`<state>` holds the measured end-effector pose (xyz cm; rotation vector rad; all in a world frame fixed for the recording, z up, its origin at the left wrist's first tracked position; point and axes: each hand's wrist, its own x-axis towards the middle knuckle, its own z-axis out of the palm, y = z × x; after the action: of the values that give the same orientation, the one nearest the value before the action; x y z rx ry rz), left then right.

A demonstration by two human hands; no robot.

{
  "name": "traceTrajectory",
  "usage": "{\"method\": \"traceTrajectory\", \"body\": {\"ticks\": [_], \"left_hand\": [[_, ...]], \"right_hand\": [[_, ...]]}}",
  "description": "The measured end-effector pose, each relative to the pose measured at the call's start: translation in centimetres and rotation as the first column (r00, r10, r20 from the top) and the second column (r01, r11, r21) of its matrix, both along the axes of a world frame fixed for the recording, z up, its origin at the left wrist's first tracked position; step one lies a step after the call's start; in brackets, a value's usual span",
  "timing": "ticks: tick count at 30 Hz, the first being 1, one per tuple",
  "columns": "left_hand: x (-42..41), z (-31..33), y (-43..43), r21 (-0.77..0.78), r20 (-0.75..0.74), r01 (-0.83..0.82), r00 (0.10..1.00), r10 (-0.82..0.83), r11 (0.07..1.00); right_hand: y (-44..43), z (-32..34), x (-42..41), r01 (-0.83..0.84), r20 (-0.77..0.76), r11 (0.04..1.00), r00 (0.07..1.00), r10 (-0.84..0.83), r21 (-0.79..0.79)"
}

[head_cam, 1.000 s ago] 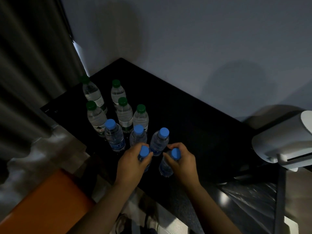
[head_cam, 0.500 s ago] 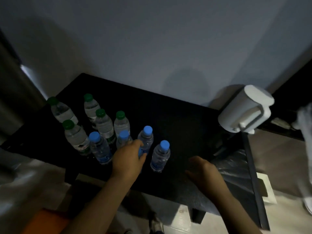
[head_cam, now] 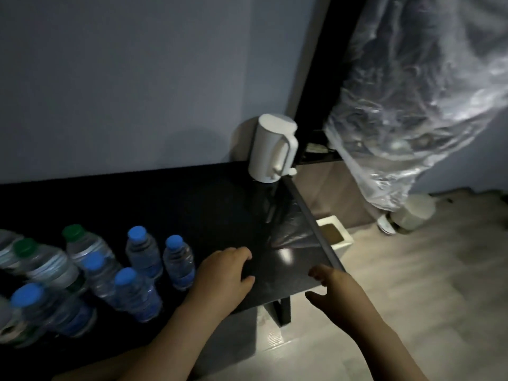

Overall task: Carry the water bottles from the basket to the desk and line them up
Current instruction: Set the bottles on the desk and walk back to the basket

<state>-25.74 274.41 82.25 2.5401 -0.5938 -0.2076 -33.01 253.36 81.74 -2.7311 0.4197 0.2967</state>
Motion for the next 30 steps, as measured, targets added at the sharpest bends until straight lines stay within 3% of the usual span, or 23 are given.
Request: {"method": "traceTrajectory", "body": {"ticks": [6, 16, 30], "left_hand": [[-1.1, 0.5, -9.4, 0.09, -0.071, 0.275, 0.96, -0.27, 0.957], [-6.8, 1.5, -25.4, 0.112, -0.118, 0.535, 0.844, -0.523, 0.838], [-8.6, 2.2, -45.8, 0.18, -0.092, 0.808, 0.581, -0.809, 0.56]], "right_hand": [[-6.2, 0.1, -5.2, 0.147, -0.044, 0.989, 0.988, -0.147, -0.003], [-18.3, 1.4, -15.5, 0.436, -0.053, 0.899, 0.899, -0.434, 0.032], [-33.9, 2.4, -21.3, 0.68, -0.074, 0.733, 0.73, -0.679, -0.014]]}}
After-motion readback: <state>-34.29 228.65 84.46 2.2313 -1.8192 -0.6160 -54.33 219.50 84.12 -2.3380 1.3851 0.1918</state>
